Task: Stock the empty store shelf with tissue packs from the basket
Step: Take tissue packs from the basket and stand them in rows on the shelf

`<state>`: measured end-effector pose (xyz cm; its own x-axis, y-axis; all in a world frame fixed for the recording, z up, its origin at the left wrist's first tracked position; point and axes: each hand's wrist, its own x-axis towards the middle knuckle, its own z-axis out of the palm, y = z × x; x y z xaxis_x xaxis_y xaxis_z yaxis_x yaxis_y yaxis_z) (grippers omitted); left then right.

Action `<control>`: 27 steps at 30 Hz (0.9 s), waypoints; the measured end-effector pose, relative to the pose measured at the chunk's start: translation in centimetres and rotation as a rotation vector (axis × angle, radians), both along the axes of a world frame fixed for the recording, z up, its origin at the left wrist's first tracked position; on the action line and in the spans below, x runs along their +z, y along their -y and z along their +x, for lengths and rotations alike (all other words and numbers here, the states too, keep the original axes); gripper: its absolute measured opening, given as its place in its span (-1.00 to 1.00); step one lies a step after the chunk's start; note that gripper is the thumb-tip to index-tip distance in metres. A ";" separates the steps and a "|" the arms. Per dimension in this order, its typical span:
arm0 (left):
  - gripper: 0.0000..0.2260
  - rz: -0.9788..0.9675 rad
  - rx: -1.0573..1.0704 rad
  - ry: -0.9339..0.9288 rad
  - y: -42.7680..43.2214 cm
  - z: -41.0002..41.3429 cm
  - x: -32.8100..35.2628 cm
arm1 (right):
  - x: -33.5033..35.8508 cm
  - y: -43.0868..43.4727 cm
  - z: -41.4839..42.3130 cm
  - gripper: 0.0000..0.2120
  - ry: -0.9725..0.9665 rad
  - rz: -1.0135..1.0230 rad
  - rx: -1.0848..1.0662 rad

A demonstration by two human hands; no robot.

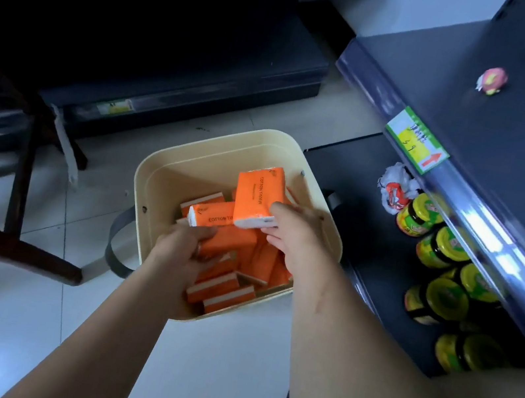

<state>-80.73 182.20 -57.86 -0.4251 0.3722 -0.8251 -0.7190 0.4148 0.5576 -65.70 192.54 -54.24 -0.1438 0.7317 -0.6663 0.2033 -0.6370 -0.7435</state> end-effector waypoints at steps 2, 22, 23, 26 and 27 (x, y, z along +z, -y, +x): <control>-0.60 0.099 -0.024 -0.054 0.3 0.1 1.4 | 1.3 0.2 0.6 -0.83 -0.057 0.012 0.045; -0.65 0.817 -0.372 -0.214 -2.5 11.5 20.9 | 21.9 4.8 12.9 -0.76 -0.177 0.501 -0.211; -0.62 0.853 -0.427 -0.205 -2.6 12.8 21.7 | 22.9 5.5 14.9 -0.76 -0.162 0.538 -0.222; -0.62 0.946 -0.550 -0.179 -2.7 17.3 24.3 | 25.7 8.1 21.5 -0.76 -0.111 0.636 -0.284; -0.66 0.970 -0.588 -0.173 -2.6 19.0 25.1 | 26.5 9.0 23.7 -0.76 -0.080 0.678 -0.304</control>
